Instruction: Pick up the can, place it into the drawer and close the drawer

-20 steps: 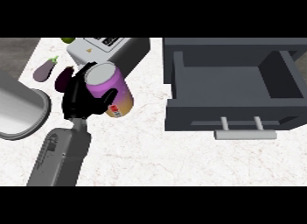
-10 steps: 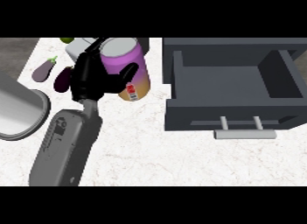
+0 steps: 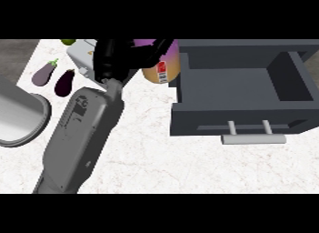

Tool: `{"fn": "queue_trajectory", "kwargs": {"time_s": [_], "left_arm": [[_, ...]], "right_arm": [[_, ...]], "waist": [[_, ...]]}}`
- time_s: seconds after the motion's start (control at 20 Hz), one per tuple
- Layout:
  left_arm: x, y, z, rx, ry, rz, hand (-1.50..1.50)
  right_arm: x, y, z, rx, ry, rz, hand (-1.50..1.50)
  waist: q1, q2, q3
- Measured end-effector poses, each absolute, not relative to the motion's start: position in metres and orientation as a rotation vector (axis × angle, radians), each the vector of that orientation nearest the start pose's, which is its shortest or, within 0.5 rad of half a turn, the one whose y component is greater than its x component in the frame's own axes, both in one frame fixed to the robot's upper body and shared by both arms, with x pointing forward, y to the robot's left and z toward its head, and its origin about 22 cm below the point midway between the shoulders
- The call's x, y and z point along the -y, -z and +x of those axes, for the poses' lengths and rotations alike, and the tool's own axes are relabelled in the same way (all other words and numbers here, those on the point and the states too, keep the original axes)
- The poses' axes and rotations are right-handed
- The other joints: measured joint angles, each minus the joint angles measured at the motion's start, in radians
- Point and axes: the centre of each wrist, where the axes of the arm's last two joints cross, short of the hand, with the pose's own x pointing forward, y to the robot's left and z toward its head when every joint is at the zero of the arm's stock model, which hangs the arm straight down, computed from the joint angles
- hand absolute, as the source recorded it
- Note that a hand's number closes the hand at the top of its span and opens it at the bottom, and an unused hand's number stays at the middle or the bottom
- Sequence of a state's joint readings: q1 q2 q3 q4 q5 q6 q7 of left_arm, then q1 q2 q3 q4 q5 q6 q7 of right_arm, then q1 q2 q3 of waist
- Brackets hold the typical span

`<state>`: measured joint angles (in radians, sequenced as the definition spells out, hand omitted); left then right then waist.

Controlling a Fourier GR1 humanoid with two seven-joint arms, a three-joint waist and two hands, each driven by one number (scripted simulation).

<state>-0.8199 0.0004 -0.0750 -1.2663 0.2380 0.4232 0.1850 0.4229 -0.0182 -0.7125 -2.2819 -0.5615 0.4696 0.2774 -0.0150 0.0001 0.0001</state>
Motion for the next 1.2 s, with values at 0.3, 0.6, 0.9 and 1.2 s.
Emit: {"fn": "queue_trajectory", "kwargs": {"time_s": [0.3, 0.6, 0.9, 1.2], "left_arm": [[-0.065, -0.187, 0.389, 1.742, -0.107, -0.206, 1.5], [-0.04, -0.2, 0.401, 1.736, -0.088, -0.189, 1.5], [-0.02, -0.211, 0.408, 1.726, -0.078, -0.183, 1.5], [-0.003, -0.217, 0.414, 1.708, -0.06, -0.175, 1.5]], "right_arm": [[0.364, -0.118, 0.067, 1.78, 0.134, -0.152, -1.5], [0.363, -0.116, 0.074, 1.79, 0.136, -0.141, -1.5], [0.364, -0.119, 0.073, 1.789, 0.132, -0.142, -1.5], [0.363, -0.119, 0.077, 1.794, 0.124, -0.142, -1.5]], "waist": [[-0.009, 0.002, 0.0], [-0.014, 0.004, 0.0], [-0.019, 0.004, 0.0], [-0.032, 0.007, 0.001]]}}
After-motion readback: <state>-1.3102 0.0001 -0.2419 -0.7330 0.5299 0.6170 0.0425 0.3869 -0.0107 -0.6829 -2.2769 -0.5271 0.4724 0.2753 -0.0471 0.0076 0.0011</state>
